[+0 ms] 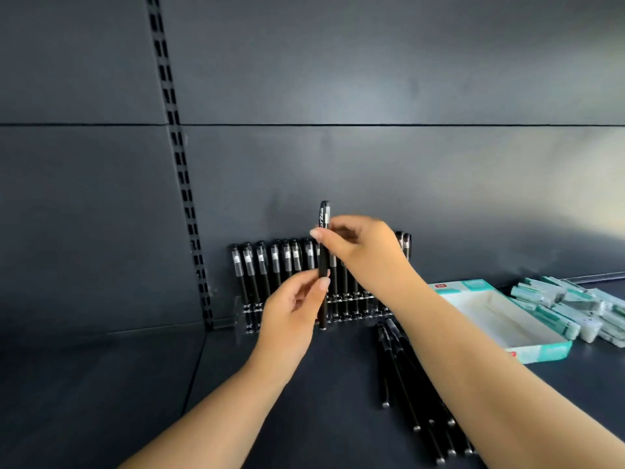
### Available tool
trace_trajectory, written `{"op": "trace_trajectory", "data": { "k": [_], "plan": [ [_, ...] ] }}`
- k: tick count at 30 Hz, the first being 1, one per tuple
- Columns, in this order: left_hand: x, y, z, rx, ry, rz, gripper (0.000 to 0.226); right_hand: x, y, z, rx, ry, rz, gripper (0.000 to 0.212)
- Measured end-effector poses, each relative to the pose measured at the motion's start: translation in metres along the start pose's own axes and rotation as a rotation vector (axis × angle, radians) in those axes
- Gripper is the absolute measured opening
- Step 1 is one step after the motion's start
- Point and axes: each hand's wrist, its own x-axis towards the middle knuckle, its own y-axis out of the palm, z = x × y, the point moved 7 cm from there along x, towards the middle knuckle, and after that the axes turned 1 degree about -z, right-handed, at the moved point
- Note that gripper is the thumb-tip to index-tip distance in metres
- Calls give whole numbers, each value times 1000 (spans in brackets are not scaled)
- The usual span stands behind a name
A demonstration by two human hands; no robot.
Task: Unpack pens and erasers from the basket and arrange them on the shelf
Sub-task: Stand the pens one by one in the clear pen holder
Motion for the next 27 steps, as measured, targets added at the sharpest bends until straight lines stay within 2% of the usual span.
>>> {"op": "trace_trajectory", "data": {
  "k": [2,6,9,12,16,20,27],
  "plan": [
    [0,-19,-4,80,33,20,17,3,19,9,49,13,50,32],
    [8,-68,4,386,96,31,15,15,45,13,219,100,99,29],
    [15,-109,28,600,70,-18,12,21,59,8,289,154,80,21],
    [18,-137,49,664,11,-45,17,26,72,4,263,128,65,13],
    [26,-140,68,752,-5,61,31,36,87,-9,392,166,7,20],
    [33,-131,75,734,29,107,34,40,96,-13,488,129,-49,32],
    [42,-130,87,705,109,77,29,37,118,-28,458,126,40,28]
  ]
}}
